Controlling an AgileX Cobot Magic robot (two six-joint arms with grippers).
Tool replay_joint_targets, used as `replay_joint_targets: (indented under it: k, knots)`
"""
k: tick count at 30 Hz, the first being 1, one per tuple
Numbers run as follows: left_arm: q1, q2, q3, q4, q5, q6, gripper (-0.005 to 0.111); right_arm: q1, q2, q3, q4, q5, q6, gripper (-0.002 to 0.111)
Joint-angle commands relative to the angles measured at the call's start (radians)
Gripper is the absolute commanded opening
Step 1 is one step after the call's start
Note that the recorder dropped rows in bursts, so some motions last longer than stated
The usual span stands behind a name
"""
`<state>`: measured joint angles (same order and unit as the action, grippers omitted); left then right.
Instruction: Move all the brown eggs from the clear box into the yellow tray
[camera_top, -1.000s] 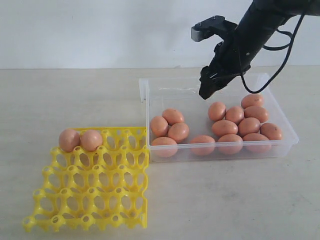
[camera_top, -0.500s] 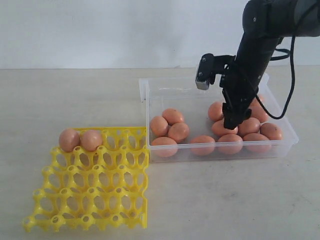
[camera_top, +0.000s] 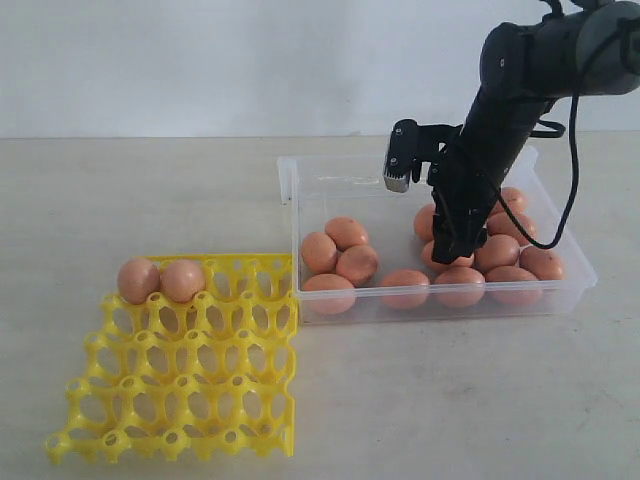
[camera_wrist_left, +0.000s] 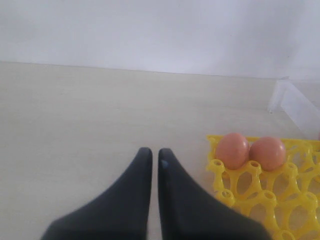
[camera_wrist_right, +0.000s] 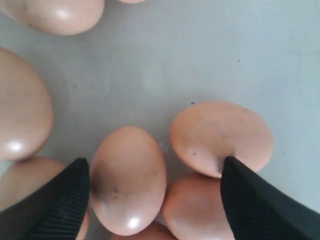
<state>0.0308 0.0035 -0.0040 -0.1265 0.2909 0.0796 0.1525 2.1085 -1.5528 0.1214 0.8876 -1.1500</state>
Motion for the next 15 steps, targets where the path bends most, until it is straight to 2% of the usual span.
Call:
replay_joint_targets:
  k: [1, 15]
  knots:
    - [-0.006, -0.004, 0.004, 0.005, -0.005, 0.000, 0.004, -0.003, 0.037, 0.007, 0.004, 0.013, -0.011, 0.065]
    - [-0.006, -0.004, 0.004, 0.005, -0.005, 0.000, 0.004, -0.003, 0.047, 0.007, 0.004, 0.037, 0.131, 0.065]
